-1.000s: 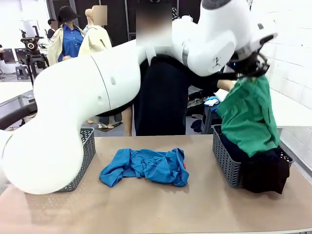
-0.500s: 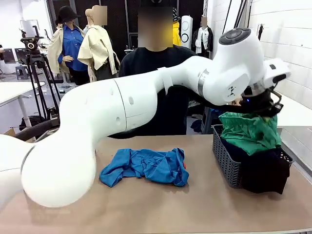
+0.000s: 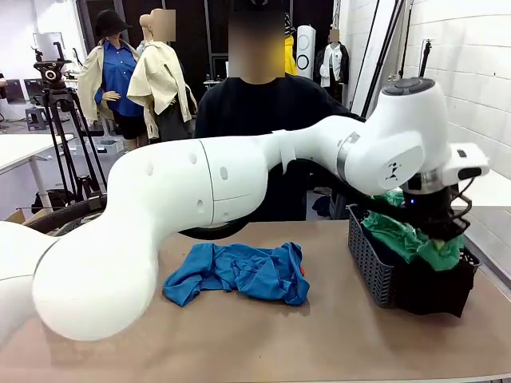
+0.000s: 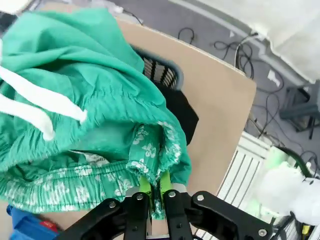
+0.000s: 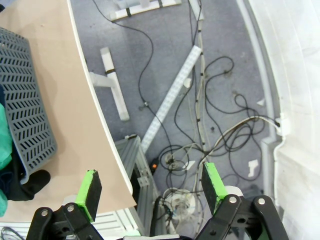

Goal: Sort the tops and bottoms.
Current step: Sort the clothes according to human instructions.

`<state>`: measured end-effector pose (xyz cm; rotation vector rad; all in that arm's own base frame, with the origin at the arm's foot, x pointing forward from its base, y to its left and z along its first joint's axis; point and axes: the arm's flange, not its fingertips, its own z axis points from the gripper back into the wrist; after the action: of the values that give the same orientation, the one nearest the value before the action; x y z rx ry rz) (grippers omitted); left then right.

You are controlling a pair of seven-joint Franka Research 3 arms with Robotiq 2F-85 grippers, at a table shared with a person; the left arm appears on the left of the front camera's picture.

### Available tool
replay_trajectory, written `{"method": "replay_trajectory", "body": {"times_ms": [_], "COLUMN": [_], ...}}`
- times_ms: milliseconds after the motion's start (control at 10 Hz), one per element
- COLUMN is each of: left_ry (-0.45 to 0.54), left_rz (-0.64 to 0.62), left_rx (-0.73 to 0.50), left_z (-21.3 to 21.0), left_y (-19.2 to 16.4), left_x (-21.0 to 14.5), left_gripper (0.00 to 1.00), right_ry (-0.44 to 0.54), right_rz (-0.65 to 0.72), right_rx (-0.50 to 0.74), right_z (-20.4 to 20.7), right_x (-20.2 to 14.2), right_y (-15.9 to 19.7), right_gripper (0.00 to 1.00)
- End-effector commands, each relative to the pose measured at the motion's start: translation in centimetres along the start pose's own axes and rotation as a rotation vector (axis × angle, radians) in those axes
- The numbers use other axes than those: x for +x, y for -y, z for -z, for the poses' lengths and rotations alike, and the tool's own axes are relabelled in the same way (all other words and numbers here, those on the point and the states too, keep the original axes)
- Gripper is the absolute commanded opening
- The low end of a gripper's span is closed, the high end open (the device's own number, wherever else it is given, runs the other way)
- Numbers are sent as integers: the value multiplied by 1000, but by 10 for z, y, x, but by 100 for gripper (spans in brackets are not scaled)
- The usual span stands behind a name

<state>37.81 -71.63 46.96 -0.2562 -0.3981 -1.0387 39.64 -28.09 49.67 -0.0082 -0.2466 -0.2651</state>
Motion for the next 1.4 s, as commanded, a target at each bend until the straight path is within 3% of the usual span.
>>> {"method": "replay_trajectory", "body": {"times_ms": [0, 100, 200, 600, 700, 1300], "left_ry": [0, 31, 62, 116, 108, 207], "left_rz": [76, 79, 86, 43, 6, -71], "left_rx": [21, 38, 59, 71, 63, 17], "left_z": [-2, -8, -16, -34, -41, -112], "left_y": [-8, -11, -15, -25, -28, -57], "left_x": [-32, -30, -25, -15, -11, 1], "left_gripper": [0, 0, 13, 93, 100, 100], "right_ry": [-1, -1, -1, -1, -1, -1], "right_rz": [-4, -4, -4, -4, -4, -4], "right_rx": [1, 1, 1, 1, 1, 1], "right_z": [0, 0, 0, 0, 0, 0], "right_x": [1, 1, 1, 1, 1, 1], "right_y": [0, 0, 0, 0, 0, 0], "right_gripper": [100, 100, 100, 100, 100, 100]}}
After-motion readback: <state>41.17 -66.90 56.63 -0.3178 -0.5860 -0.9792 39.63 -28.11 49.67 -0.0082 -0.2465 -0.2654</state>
